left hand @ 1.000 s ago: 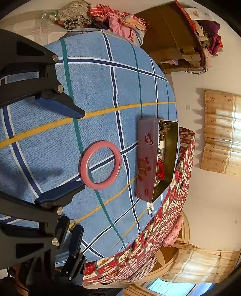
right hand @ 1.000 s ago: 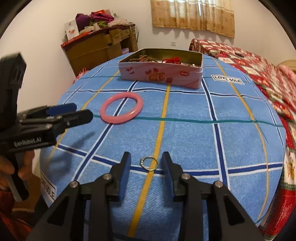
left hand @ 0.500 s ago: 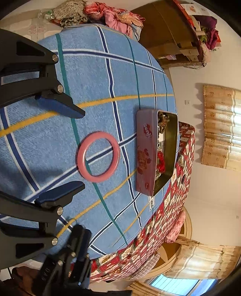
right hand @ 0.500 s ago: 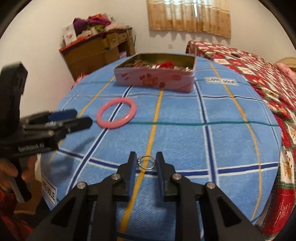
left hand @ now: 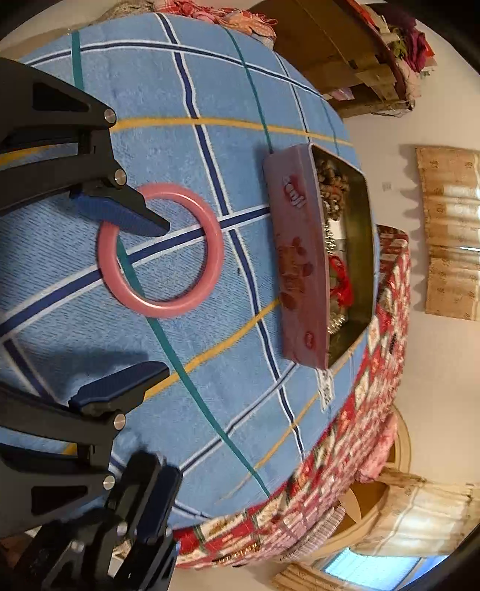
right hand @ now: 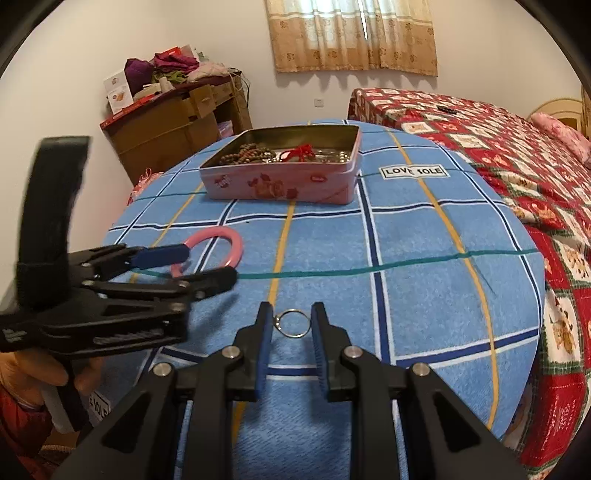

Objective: Organize jewelry
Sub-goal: 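Lower the left tool around the pink bangle and grasp it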

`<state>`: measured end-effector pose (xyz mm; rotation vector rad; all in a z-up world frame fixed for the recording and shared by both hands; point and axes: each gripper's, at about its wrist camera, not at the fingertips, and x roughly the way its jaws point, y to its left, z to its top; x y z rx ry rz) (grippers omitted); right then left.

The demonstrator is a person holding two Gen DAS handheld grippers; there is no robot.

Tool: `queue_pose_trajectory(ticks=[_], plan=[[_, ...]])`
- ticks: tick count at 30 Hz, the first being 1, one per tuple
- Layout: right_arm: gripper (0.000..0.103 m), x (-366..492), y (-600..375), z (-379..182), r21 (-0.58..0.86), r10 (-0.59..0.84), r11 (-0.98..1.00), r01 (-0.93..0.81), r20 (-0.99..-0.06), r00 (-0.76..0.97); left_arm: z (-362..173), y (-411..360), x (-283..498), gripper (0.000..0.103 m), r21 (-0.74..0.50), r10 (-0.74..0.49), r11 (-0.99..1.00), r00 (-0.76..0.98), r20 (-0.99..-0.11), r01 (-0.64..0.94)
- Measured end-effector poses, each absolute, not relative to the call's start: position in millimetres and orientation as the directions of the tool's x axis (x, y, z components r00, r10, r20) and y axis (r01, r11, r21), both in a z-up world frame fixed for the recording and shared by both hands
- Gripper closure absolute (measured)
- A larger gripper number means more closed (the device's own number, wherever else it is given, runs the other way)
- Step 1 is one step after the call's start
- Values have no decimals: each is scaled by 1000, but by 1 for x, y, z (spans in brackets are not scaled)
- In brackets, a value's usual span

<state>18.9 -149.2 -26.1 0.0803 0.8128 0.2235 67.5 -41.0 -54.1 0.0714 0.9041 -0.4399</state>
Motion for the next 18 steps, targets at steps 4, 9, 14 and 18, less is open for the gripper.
queue_pose_trajectory(ticks=[4, 9, 14, 18], plan=[[79, 19, -152, -26, 161, 227, 974, -161, -707, 670, -55, -43, 68, 33, -80, -305, 917, 558, -771, 390], [79, 20, -154, -28, 174, 233, 972, -156, -709, 666, -55, -37, 74, 33, -97, -307, 925, 572, -761, 368], [79, 20, -154, -28, 181, 237, 971, -153, -710, 663, -55, -35, 79, 33, -94, -292, 932, 572, -766, 350], [79, 19, -154, -27, 179, 236, 972, -155, -708, 665, -54, -28, 76, 71, -114, -324, 922, 576, -751, 370]])
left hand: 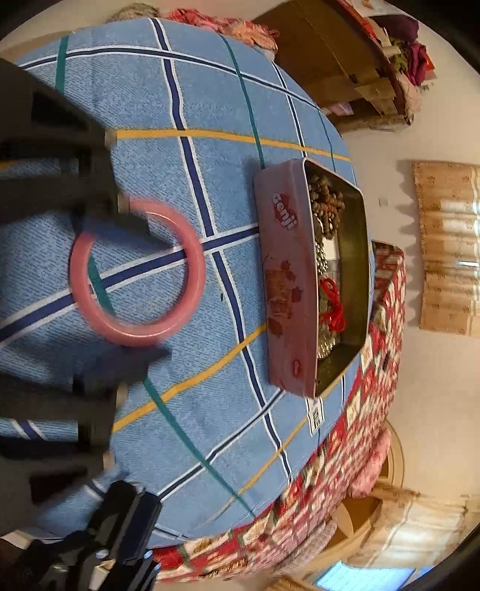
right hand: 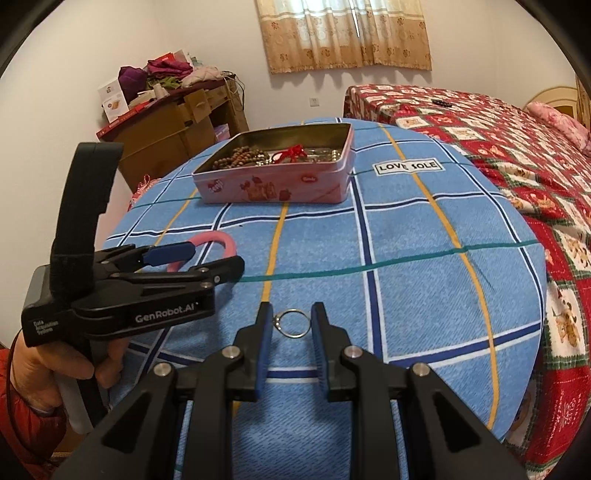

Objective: Organize jewelry
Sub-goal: 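Lower the left tool around the pink bangle and grasp it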

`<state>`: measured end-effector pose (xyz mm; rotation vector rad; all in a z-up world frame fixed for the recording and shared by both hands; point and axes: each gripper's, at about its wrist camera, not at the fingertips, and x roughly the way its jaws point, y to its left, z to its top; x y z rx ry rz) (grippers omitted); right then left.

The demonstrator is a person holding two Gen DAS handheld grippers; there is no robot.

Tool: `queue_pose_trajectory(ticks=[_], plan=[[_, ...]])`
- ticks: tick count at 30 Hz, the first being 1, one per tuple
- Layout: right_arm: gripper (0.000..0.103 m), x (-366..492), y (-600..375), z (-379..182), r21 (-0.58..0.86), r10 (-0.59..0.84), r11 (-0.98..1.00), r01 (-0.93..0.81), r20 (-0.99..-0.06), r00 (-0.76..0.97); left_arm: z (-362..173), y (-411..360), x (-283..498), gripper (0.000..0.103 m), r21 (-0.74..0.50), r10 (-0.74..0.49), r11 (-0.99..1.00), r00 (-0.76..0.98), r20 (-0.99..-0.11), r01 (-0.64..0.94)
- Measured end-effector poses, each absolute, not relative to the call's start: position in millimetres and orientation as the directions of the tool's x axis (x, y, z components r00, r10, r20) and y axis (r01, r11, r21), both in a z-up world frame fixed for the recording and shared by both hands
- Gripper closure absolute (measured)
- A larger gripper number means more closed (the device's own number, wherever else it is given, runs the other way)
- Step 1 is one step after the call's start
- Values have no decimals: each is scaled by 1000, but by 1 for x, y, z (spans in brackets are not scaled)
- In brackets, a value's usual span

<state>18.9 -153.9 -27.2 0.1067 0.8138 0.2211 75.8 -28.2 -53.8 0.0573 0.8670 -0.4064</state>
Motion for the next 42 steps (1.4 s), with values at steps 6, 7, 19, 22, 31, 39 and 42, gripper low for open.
queue_pose_trajectory(ticks=[6, 7, 19, 22, 31, 39, 42], plan=[[79, 20, -154, -26, 187, 240, 971, -151, -704, 668, -55, -15, 75, 86, -155, -364, 912, 572, -736, 380], [79, 20, -154, -26, 188, 240, 971, -151, -704, 669, -55, -14, 74, 88, -162, -370, 910, 570, -733, 382], [79, 21, -159, -24, 208, 247, 968, -139, -693, 677, -43, -1, 65, 95, -235, -442, 886, 579, -685, 399], [79, 22, -159, -25, 212, 250, 967, -140, -695, 674, -34, 0, 63, 95, -209, -434, 889, 602, -670, 408], [79, 21, -159, -23, 219, 254, 966, -140, -690, 678, -22, 12, 61, 95, -181, -423, 894, 639, -642, 410], [79, 21, -159, -22, 217, 254, 966, -141, -689, 679, -30, 31, 66, 20, -220, -396, 914, 627, -671, 342], [79, 22, -159, -23, 222, 256, 965, -139, -690, 677, -34, 34, 68, 15, -249, -400, 914, 620, -675, 320]])
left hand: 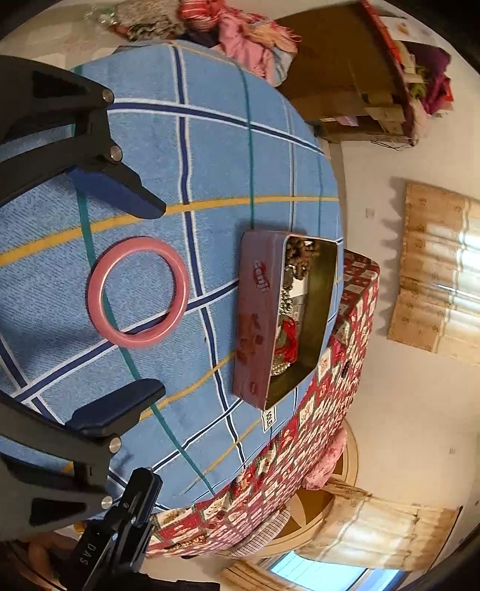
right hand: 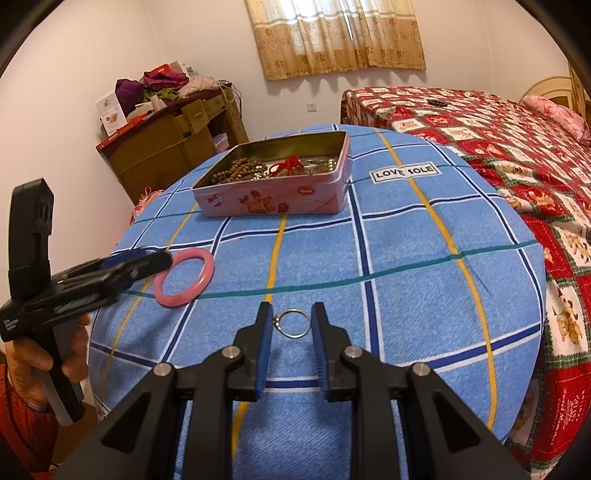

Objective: Organize jewelry
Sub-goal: 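Lower the left tool around the pink bangle and grasp it, then lift the pink bangle with the left tool while the right carries the ring toward the tin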

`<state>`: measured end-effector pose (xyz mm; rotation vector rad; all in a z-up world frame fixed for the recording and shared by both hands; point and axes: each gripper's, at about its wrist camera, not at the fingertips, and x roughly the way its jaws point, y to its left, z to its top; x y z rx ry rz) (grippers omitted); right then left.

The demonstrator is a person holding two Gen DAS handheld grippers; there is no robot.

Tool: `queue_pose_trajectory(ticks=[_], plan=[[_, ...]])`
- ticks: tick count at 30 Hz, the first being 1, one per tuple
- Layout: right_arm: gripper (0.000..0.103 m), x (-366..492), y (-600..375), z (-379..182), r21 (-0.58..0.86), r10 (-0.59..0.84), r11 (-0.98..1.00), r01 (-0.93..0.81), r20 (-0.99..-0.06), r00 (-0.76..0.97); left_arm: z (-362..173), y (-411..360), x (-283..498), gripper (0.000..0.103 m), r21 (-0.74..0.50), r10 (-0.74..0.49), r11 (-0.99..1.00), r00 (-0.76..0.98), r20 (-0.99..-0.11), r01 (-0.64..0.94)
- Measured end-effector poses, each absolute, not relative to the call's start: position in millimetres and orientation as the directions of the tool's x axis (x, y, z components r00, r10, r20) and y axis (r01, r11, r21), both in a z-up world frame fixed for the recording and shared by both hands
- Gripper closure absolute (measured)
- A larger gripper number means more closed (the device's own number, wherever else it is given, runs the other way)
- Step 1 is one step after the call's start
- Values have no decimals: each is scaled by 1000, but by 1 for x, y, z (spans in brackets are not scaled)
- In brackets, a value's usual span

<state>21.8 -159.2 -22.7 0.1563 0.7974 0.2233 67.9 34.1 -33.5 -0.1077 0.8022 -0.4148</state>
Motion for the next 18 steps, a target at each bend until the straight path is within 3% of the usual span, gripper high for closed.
queue_pose_trajectory(ticks=[4, 9, 12, 15, 18], plan=[[79, 22, -158, -23, 226, 261, 964, -142, -691, 675, -53, 18, 79, 15, -230, -371, 922, 537, -758, 313], [79, 21, -160, -22, 225, 258, 964, -139, -688, 678, -59, -12, 80, 13, -12, -211, 941, 563, -799, 337], [79, 21, -160, -22, 231, 261, 963, -137, -686, 679, -58, -12, 86, 13, -25, -212, 945, 550, -808, 327], [79, 20, -159, -20, 232, 264, 963, -141, -681, 684, -57, -12, 84, 22, -20, -226, 936, 558, -798, 351], [79, 20, -160, -18, 233, 265, 962, -142, -676, 687, -59, -11, 83, 22, -19, -228, 937, 568, -791, 350]])
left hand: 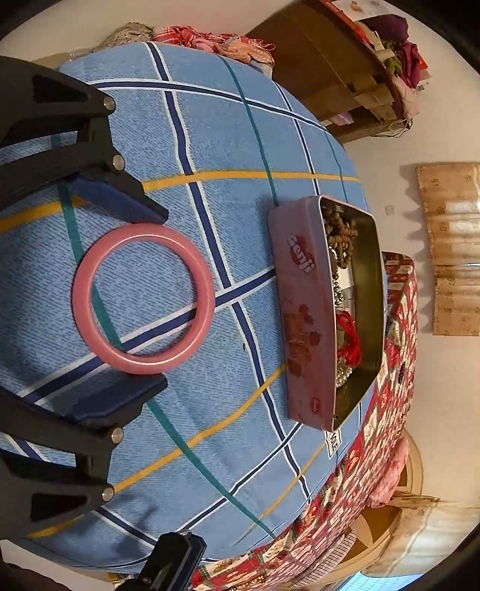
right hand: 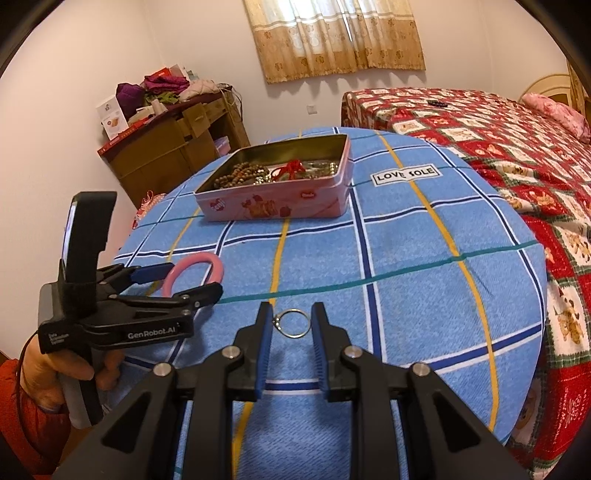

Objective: Organize jewelry
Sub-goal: 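Lift the pink bangle with the left tool while the right carries the ring toward the tin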

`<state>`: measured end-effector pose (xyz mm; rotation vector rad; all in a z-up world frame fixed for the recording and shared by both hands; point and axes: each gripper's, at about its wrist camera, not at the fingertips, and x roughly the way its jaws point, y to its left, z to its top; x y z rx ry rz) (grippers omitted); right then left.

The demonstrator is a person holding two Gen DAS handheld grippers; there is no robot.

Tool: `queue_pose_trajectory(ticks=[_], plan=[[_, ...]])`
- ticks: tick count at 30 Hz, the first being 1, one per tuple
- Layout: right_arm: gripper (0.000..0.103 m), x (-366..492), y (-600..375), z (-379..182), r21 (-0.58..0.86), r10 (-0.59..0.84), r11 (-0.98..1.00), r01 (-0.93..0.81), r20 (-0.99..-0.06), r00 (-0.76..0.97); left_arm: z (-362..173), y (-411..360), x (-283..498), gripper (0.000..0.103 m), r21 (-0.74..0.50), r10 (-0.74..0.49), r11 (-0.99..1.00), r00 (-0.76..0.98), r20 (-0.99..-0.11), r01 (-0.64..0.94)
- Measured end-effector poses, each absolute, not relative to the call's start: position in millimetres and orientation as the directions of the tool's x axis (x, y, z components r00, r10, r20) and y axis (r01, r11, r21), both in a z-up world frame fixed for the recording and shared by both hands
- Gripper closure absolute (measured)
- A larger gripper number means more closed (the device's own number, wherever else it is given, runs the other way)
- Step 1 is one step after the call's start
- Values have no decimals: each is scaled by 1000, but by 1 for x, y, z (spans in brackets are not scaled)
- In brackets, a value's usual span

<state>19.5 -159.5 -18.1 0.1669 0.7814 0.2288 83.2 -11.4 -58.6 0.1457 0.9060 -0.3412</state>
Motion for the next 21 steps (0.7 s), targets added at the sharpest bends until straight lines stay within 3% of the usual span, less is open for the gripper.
queue_pose_trajectory(ticks=[8, 21], plan=[[79, 24, -159, -13, 231, 261, 963, -139, -667, 698, -49, -8, 79, 22, -41, -237, 946, 598, -765, 322], [79, 49, -153, 7, 229, 266, 961, -153, -623, 735, -5, 5, 84, 22, -123, -293, 951, 704, -647, 283]])
